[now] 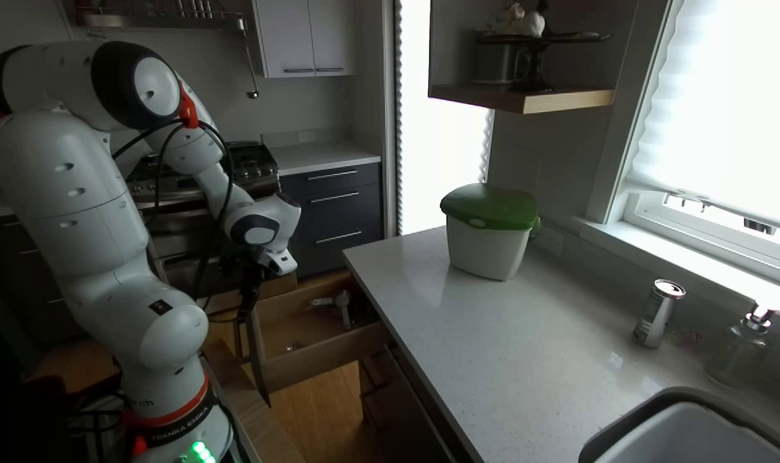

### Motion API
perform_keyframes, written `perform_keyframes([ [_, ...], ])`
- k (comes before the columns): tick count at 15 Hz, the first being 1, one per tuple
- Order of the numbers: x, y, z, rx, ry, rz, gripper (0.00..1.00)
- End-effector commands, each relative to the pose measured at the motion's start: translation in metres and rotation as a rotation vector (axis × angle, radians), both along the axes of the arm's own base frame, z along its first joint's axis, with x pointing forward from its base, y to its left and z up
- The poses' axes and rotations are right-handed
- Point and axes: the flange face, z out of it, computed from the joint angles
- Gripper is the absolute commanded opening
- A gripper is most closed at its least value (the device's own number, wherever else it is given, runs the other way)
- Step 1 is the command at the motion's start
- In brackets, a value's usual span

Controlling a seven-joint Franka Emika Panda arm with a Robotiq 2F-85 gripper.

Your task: Close the open drawer

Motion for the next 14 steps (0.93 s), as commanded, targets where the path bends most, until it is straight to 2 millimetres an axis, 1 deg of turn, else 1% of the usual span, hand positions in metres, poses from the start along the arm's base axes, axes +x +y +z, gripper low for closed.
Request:
perform_keyframes([
  [1,-0.002,0.005,-0.009,0.009,0.056,0.036,1.00],
  [9,-0.008,0.011,-0.038,0.016,0.135,0.066,1.00],
  [14,-0.007,0.011,-0.053,0.004,0.130,0.050,1.00],
])
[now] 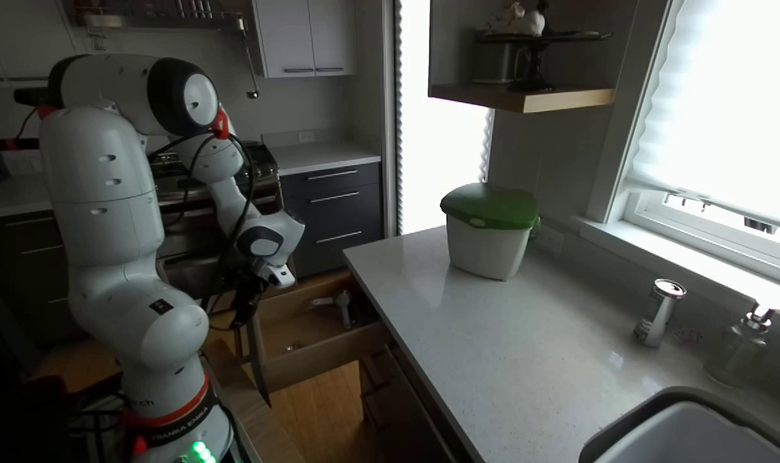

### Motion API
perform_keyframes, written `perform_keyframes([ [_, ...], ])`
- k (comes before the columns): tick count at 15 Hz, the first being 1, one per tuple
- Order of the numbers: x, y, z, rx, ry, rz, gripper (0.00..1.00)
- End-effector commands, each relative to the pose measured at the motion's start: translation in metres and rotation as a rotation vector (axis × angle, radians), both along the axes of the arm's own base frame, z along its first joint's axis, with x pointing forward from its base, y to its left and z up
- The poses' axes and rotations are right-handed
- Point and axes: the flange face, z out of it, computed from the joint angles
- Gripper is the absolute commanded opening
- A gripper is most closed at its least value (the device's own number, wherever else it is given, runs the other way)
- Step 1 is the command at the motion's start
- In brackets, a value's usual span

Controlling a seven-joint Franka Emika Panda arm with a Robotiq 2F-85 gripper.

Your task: Close the open drawer

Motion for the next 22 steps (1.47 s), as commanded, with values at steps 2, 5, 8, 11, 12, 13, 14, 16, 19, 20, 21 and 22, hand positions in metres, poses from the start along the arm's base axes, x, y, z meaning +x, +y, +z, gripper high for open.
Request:
perform_keyframes([
  [2,0.004,0.001,-0.012,-0.005,-0.038,-0.012,1.00],
  [5,0.008,0.002,-0.013,-0.014,-0.108,-0.025,1.00],
  [8,0.013,0.001,-0.014,-0.029,-0.198,-0.042,1.00],
  [11,0.020,-0.004,-0.012,-0.042,-0.300,-0.088,1.00],
  [12,0.022,-0.006,-0.011,-0.054,-0.339,-0.104,1.00],
  [13,0.025,-0.008,-0.010,-0.062,-0.373,-0.120,1.00],
  [14,0.026,-0.011,-0.010,-0.074,-0.406,-0.134,1.00],
  [16,0.036,-0.010,-0.011,-0.092,-0.462,-0.168,1.00],
  [19,0.046,-0.012,-0.011,-0.121,-0.534,-0.214,1.00],
  [20,0.050,-0.014,-0.010,-0.131,-0.556,-0.226,1.00],
  [21,0.055,-0.017,-0.009,-0.145,-0.581,-0.234,1.00],
  [22,0.062,-0.021,-0.007,-0.159,-0.607,-0.239,1.00],
])
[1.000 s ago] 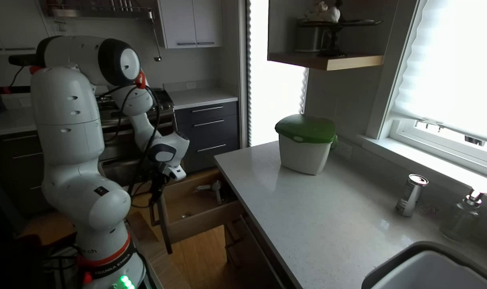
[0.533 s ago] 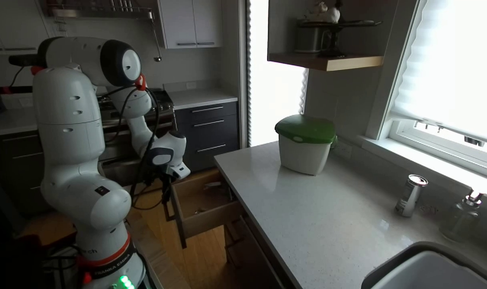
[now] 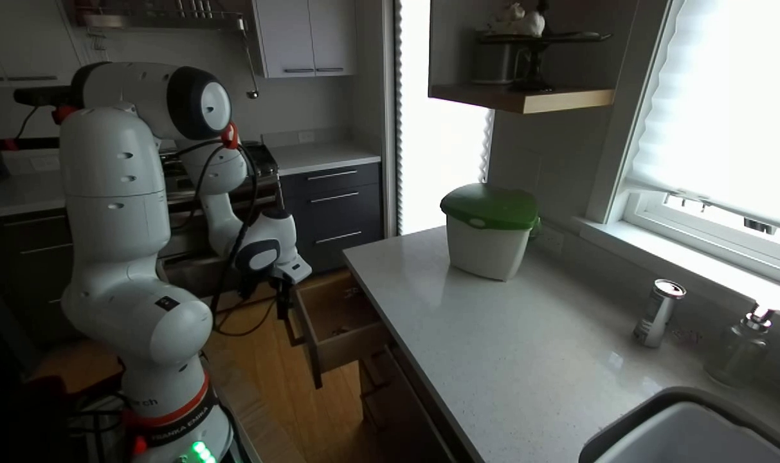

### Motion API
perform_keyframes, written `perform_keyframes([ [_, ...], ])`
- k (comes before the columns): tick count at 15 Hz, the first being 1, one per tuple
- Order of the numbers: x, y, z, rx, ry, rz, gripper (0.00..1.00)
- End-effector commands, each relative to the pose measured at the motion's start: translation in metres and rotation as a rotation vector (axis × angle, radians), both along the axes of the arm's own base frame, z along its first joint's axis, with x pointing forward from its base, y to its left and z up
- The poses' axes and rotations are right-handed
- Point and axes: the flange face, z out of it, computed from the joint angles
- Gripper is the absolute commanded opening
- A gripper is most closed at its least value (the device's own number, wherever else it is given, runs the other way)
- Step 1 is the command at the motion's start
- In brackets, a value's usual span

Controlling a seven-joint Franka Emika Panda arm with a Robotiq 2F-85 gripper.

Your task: Close the open drawer

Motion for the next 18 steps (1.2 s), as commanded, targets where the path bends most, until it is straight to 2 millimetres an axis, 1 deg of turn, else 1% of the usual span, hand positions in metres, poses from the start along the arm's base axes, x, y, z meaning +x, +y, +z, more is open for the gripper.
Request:
perform_keyframes([
  [1,0.016,-0.011,-0.002,-0.051,-0.074,-0.048,1.00],
  [5,0.035,-0.032,0.004,-0.124,-0.116,-0.079,1.00],
  [8,0.049,-0.038,0.009,-0.161,-0.150,-0.105,1.00],
  [12,0.067,-0.035,0.016,-0.193,-0.210,-0.121,1.00],
  [18,0.081,-0.023,0.022,-0.232,-0.257,-0.137,1.00],
])
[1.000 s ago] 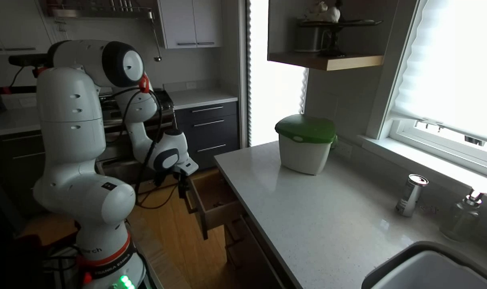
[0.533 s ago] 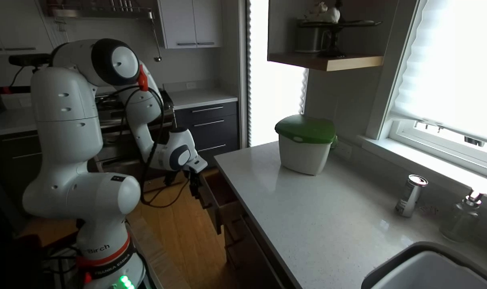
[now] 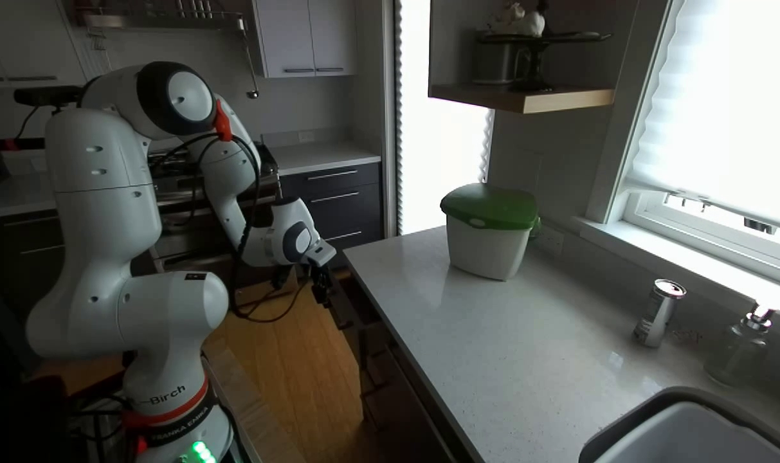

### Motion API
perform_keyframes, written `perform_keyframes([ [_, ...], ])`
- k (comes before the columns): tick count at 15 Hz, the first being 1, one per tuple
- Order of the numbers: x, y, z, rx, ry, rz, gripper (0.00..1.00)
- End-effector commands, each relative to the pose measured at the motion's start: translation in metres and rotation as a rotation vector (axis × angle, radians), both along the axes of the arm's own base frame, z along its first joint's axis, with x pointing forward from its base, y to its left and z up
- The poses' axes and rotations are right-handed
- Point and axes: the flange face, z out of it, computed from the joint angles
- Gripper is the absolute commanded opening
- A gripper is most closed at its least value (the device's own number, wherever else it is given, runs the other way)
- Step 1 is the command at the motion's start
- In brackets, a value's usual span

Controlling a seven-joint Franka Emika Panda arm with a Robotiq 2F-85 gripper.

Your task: Close the open drawer

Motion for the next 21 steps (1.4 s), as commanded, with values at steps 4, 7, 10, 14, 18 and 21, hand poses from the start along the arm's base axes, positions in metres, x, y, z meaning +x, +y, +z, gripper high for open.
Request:
perform_keyframes([
  [4,0.023,0.017,-0.001,-0.112,-0.048,0.049,1.00],
  [7,0.034,0.025,0.001,-0.157,-0.070,0.080,1.00],
  [10,0.041,0.030,0.000,-0.193,-0.075,0.112,1.00],
  [14,0.050,0.031,-0.008,-0.186,-0.100,0.116,1.00],
  [18,0.056,0.030,-0.005,-0.186,-0.133,0.140,1.00],
  [21,0.053,0.025,0.004,-0.172,-0.157,0.176,1.00],
])
